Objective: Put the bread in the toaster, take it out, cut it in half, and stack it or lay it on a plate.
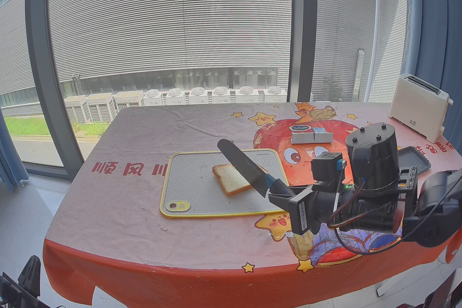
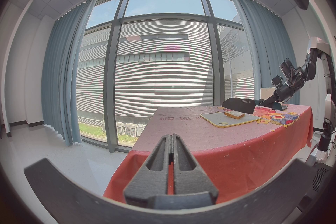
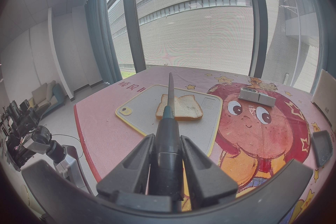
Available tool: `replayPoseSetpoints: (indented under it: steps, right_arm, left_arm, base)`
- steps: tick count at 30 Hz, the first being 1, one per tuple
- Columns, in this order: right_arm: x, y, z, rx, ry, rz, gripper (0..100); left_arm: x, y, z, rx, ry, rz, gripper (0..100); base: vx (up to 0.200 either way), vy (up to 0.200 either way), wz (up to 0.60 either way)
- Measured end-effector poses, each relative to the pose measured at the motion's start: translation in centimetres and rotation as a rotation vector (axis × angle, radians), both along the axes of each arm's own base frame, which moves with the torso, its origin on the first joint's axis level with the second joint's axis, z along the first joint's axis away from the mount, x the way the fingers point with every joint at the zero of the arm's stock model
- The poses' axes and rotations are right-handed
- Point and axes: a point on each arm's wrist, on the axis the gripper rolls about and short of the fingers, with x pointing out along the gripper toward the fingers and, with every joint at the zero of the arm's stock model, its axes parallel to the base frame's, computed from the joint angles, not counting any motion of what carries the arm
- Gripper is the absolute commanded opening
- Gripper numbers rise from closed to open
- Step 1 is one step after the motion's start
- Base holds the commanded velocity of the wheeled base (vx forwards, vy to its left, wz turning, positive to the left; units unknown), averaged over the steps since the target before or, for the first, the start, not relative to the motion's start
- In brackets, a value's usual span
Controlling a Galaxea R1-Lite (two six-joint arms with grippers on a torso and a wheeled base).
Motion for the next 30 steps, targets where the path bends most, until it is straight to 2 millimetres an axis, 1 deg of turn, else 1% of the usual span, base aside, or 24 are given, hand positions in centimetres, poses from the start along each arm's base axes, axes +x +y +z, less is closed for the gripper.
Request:
replayPoseSetpoints:
  steps: [12,14,17,19,30]
  right_arm:
    - [-0.2,0.1,-0.1,-0.002,0.002,0.007,0]
    - [-0.2,0.2,-0.1,-0.003,0.003,0.009,0]
    - [-0.2,0.2,-0.1,-0.003,0.003,0.009,0]
    - [-0.2,0.2,-0.1,-0.003,0.003,0.010,0]
    - [-0.3,0.1,-0.1,-0.003,0.002,0.009,0]
  left_arm:
    - [0.0,0.0,0.2,0.014,-0.019,0.000,0]
    - [0.0,0.0,0.6,0.014,-0.059,0.001,0]
    - [-0.2,0.0,1.7,0.012,-0.168,0.002,0]
    - [-0.2,0.0,2.0,0.011,-0.201,0.003,0]
    - [-0.3,0.0,2.3,0.011,-0.225,-0.006,0]
  base:
    - [0.000,0.000,0.00]
    - [0.000,0.000,0.00]
    - [0.000,0.000,0.00]
    - [0.000,0.000,0.00]
    - [0.000,0.000,0.00]
